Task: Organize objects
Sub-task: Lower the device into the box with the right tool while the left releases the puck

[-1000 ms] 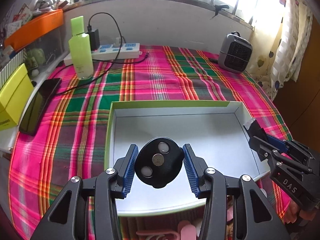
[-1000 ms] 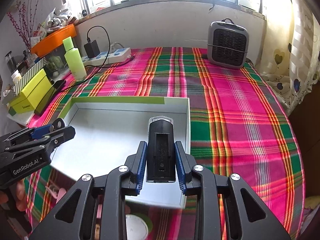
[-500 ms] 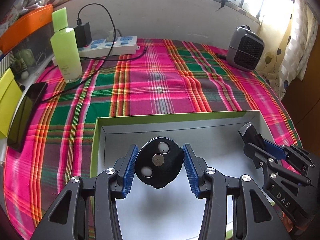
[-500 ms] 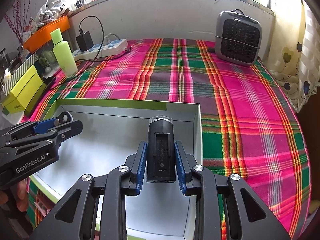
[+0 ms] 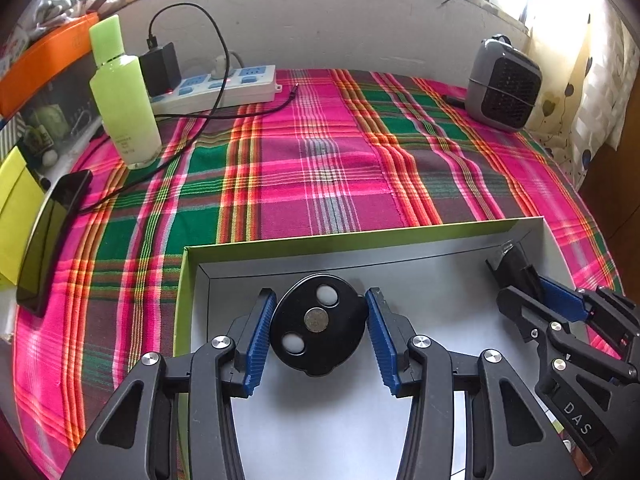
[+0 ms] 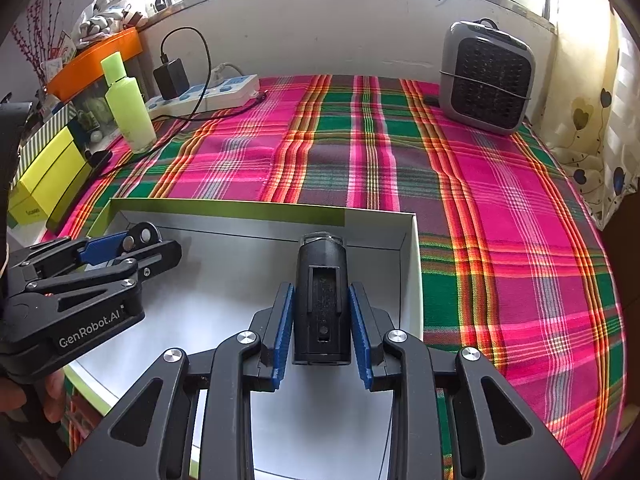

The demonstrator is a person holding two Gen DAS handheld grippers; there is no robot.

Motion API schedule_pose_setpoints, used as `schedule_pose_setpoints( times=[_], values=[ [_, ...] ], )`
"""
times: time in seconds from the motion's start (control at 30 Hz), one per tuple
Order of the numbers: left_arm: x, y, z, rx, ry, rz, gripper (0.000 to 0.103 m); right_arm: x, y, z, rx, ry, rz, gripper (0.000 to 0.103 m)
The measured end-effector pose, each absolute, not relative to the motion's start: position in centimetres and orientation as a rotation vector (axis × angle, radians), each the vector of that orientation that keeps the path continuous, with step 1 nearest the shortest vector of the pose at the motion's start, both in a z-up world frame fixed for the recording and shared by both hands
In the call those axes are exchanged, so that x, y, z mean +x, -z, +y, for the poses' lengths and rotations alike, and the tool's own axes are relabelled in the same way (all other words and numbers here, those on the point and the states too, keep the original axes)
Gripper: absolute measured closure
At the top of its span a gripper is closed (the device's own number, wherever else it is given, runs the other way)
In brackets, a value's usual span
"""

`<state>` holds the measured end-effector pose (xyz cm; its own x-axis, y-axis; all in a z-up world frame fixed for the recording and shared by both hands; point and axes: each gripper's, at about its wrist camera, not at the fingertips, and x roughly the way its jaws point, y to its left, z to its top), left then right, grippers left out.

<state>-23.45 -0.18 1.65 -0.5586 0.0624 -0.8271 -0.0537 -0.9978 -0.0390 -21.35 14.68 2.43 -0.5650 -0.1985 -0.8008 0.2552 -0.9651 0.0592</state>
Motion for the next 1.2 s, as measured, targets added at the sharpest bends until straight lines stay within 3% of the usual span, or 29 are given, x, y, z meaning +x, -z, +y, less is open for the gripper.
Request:
schedule_pose_setpoints(
  times=[1.0,1.2],
  values=[
    [-23.33,-1.47,-0.08,-1.461,-2.742,0.030,0.058,-21.22,-2.21,13.94,1.297,2.624,0.205,0.074],
    [-22.98,-1.39,-0.15,-1.460,-2.746,0.034,0.058,-20.96,-2.37,13.92,1.277,2.648,0.209,0.068]
  ],
)
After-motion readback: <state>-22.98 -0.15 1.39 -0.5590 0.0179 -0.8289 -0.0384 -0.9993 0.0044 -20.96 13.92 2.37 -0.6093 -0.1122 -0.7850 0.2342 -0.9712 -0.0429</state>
